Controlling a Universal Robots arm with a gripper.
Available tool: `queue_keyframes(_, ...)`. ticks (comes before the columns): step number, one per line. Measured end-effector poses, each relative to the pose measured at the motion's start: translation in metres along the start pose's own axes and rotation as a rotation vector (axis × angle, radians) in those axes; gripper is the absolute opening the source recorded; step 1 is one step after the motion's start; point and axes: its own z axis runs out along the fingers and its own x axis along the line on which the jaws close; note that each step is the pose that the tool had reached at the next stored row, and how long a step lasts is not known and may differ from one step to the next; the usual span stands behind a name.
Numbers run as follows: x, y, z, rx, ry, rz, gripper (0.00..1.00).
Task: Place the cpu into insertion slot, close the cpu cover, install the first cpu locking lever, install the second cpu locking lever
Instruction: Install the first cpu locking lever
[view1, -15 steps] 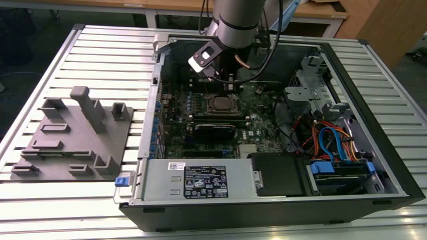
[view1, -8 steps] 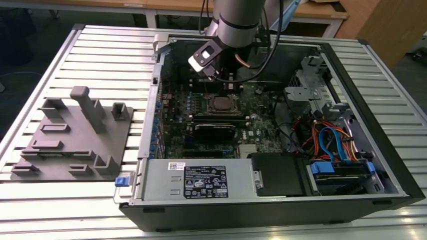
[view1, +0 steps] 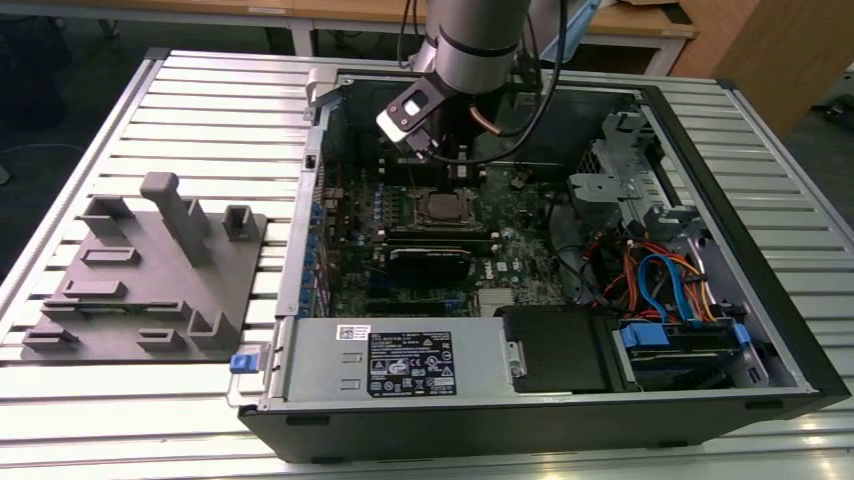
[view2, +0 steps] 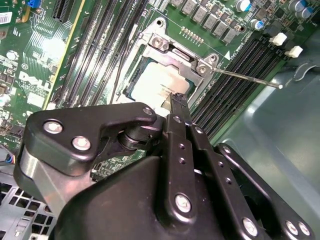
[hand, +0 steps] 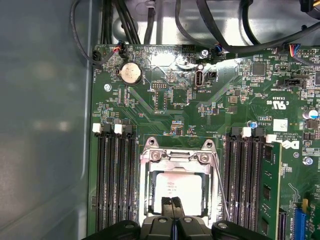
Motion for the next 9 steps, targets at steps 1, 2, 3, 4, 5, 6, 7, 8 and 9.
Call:
queue_keyframes(1, 0.0, 0.0, -0.0003, 0.0, -0.0001, 0.0, 0.11)
queue_keyframes(2, 0.0001, 0.0, -0.0005, 0.0, 0.0, 0.0, 0.11)
queue_keyframes(3, 0.0001, 0.0, -0.0007, 0.0, 0.0, 0.0, 0.11)
queue_keyframes(4, 0.0001, 0.0, -0.001, 0.0, 0.0, 0.0, 0.11)
queue_keyframes(5, 0.0001, 0.0, -0.0011, -0.0001, 0.0002, 0.0, 0.11)
queue_keyframes(6, 0.0001, 0.0, -0.0013, -0.0001, 0.0001, 0.0, 0.11)
queue_keyframes(7, 0.0001, 0.0, -0.0014, 0.0, 0.0001, 0.0, 0.11)
queue_keyframes(8, 0.0001, 0.0, -0.0014, 0.0, 0.0, 0.0, 0.11)
queue_keyframes(9, 0.0001, 0.0, -0.0015, 0.0, 0.0, 0.0, 0.11)
